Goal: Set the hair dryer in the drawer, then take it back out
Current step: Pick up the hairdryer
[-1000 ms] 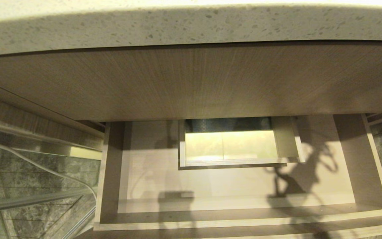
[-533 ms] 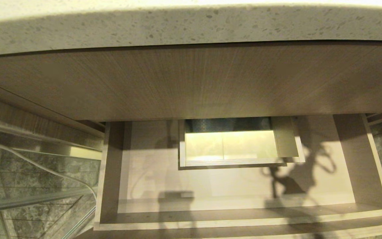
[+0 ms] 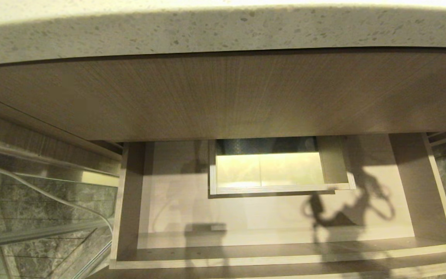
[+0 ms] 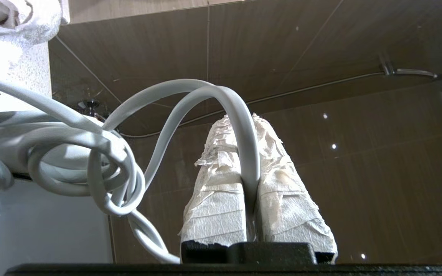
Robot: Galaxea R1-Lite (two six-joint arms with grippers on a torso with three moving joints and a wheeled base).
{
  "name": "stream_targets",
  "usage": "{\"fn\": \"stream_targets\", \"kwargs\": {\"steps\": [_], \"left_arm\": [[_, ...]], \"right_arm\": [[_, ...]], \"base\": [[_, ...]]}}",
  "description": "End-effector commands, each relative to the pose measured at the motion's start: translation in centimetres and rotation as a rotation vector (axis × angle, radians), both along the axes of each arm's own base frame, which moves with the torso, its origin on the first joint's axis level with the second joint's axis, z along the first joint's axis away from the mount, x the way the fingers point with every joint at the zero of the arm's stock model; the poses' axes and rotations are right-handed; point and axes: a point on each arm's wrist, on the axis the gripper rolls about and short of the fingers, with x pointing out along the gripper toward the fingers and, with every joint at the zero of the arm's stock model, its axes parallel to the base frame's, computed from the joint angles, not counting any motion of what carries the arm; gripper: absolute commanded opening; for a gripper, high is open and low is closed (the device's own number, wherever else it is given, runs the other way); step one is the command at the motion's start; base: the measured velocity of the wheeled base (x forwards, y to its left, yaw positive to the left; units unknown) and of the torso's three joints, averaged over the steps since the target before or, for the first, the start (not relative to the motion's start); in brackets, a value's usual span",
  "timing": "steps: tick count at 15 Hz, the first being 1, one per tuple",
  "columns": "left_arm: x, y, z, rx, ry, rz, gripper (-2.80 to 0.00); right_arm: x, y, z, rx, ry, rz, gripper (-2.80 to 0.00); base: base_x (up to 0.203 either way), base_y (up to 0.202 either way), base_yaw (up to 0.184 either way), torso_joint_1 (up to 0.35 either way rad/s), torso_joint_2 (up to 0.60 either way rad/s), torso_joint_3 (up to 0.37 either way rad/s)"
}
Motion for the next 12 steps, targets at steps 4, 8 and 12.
{"fn": "stream_targets", "kwargs": {"steps": [4,8,12], "left_arm": [[0.4,0.0,-1.1,-0.001,0.038,0.000,-2.80],[0.4,0.0,-1.1,-0.001,0.038,0.000,-2.80],[0.4,0.0,-1.1,-0.001,0.038,0.000,-2.80]], "right_arm": [[-1.0,0.8,-0.1,-0.007,-0.012,-0.023,-2.80],[-2.1,1.3,-0.4,0.048,-0.079,-0.106,-2.80],[-2.6,1.5,-0.5,0.066,-0.099,-0.119,-2.80]], "base": [[0.000,0.000,0.000,0.000,0.00,0.000],[0.000,0.000,0.000,0.000,0.00,0.000],[0.000,0.000,0.000,0.000,0.00,0.000]]}}
